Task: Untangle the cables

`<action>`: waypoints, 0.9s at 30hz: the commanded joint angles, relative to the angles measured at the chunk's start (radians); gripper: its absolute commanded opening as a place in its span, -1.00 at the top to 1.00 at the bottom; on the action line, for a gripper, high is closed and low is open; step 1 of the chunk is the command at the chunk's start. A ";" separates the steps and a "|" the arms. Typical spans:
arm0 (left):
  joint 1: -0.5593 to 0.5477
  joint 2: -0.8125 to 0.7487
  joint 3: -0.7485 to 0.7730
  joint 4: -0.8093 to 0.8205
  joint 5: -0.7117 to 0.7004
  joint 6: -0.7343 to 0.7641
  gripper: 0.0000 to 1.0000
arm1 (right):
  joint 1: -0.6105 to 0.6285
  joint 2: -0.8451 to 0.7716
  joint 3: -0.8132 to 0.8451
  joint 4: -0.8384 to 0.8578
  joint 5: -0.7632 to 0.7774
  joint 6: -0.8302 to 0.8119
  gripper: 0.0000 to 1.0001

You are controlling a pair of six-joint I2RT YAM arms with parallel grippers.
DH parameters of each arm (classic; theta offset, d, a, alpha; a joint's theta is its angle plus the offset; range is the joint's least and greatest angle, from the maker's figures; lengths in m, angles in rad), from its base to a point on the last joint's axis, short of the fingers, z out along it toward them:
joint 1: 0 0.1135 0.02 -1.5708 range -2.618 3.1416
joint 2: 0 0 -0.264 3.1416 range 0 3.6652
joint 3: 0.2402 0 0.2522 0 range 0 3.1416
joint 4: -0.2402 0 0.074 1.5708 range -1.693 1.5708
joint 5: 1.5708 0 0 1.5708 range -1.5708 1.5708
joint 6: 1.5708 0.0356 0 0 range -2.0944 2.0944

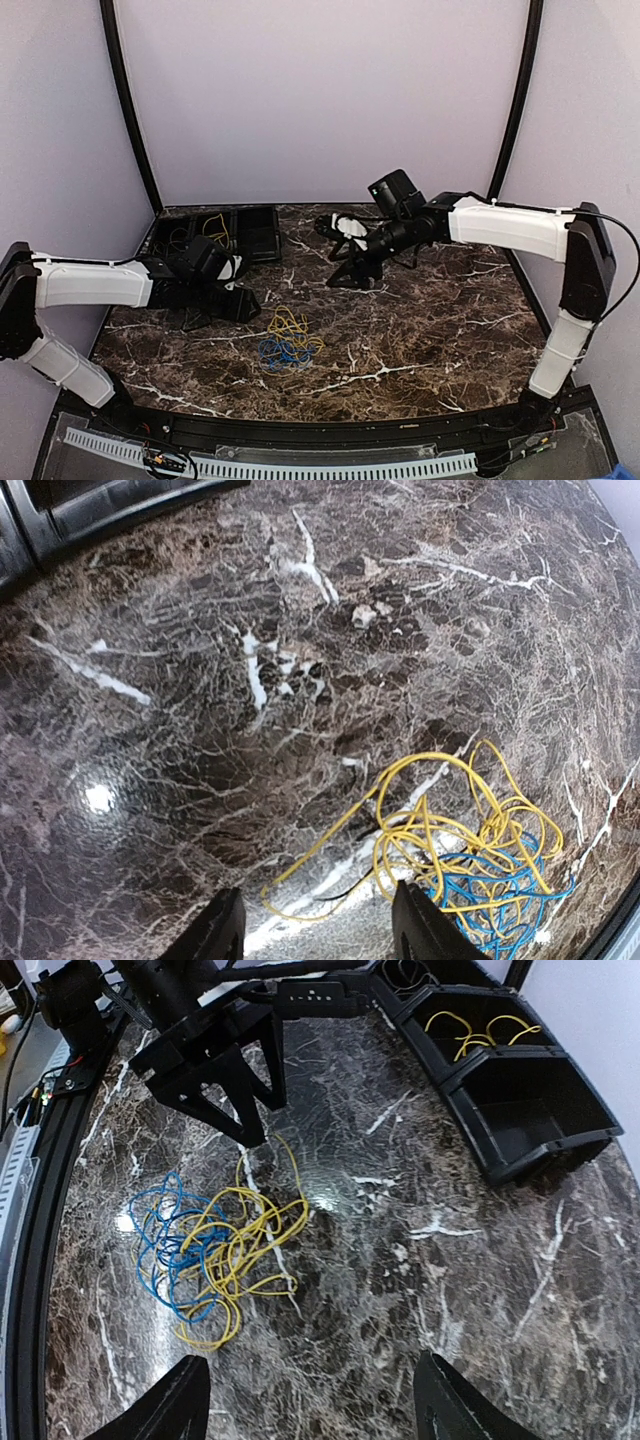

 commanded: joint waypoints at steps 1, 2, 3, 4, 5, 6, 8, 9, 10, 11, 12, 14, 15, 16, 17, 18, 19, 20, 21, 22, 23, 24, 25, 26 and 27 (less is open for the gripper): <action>0.002 0.017 -0.051 0.099 0.086 -0.032 0.02 | 0.076 0.089 0.084 -0.036 0.001 0.084 -0.43; 0.002 0.020 -0.061 0.114 0.091 -0.033 0.05 | 0.091 0.102 0.099 -0.041 0.003 0.084 -0.43; 0.002 0.021 -0.067 0.123 0.093 -0.032 0.09 | 0.109 0.117 0.115 -0.052 0.006 0.080 -0.43; 0.002 0.023 -0.080 0.145 0.089 -0.027 0.10 | 0.128 0.130 0.136 -0.073 0.008 0.068 -0.43; 0.002 0.025 -0.085 0.155 0.076 -0.025 0.12 | 0.153 0.141 0.155 -0.094 0.009 0.050 -0.44; 0.002 0.032 -0.094 0.167 0.069 -0.019 0.12 | 0.171 0.149 0.169 -0.109 0.008 0.030 -0.45; 0.002 0.050 -0.098 0.175 0.057 -0.012 0.13 | 0.205 0.160 0.183 -0.124 0.007 -0.015 -0.46; 0.003 0.058 -0.099 0.177 0.048 -0.013 0.13 | 0.219 0.163 0.181 -0.119 0.016 -0.031 -0.46; 0.003 0.071 -0.097 0.179 0.042 -0.019 0.13 | 0.231 0.166 0.179 -0.111 0.028 -0.044 -0.46; 0.003 0.077 -0.098 0.184 0.037 -0.023 0.13 | 0.243 0.173 0.179 -0.108 0.035 -0.054 -0.46; 0.003 0.083 -0.101 0.185 0.035 -0.032 0.13 | 0.252 0.182 0.180 -0.107 0.037 -0.065 -0.46; 0.003 0.075 -0.105 0.187 0.028 -0.052 0.17 | 0.268 0.201 0.192 -0.108 0.044 -0.079 -0.46; 0.003 0.068 -0.110 0.186 0.030 -0.057 0.18 | 0.275 0.211 0.194 -0.104 0.048 -0.084 -0.46; 0.003 0.039 -0.113 0.186 0.032 -0.065 0.20 | 0.282 0.218 0.195 -0.098 0.050 -0.089 -0.46; 0.003 0.023 -0.119 0.204 0.033 -0.067 0.22 | 0.288 0.229 0.194 -0.087 0.053 -0.090 -0.46; 0.003 -0.022 -0.123 0.205 0.031 -0.066 0.26 | 0.294 0.239 0.195 -0.074 0.059 -0.089 -0.46; 0.003 -0.049 -0.135 0.208 0.010 -0.067 0.27 | 0.299 0.249 0.201 -0.065 0.071 -0.086 -0.47; 0.004 -0.098 -0.144 0.211 0.001 -0.077 0.26 | 0.302 0.260 0.211 -0.058 0.083 -0.081 -0.47; 0.004 -0.140 -0.167 0.224 -0.046 -0.089 0.22 | 0.307 0.272 0.222 -0.054 0.089 -0.077 -0.48; 0.005 -0.154 -0.180 0.234 -0.064 -0.092 0.04 | 0.308 0.284 0.236 -0.053 0.089 -0.073 -0.48; 0.008 -0.161 -0.199 0.255 -0.066 -0.097 -0.04 | 0.309 0.295 0.249 -0.051 0.086 -0.070 -0.48; 0.013 -0.154 -0.202 0.257 -0.070 -0.099 -0.17 | 0.309 0.306 0.260 -0.053 0.081 -0.066 -0.49; 0.016 -0.123 -0.199 0.247 -0.069 -0.108 -0.22 | 0.312 0.315 0.270 -0.053 0.078 -0.065 -0.49; 0.018 -0.104 -0.194 0.241 -0.058 -0.112 -0.26 | 0.317 0.326 0.280 -0.053 0.076 -0.064 -0.48; 0.019 -0.061 -0.184 0.236 -0.045 -0.115 -0.27 | 0.321 0.334 0.287 -0.055 0.075 -0.066 -0.48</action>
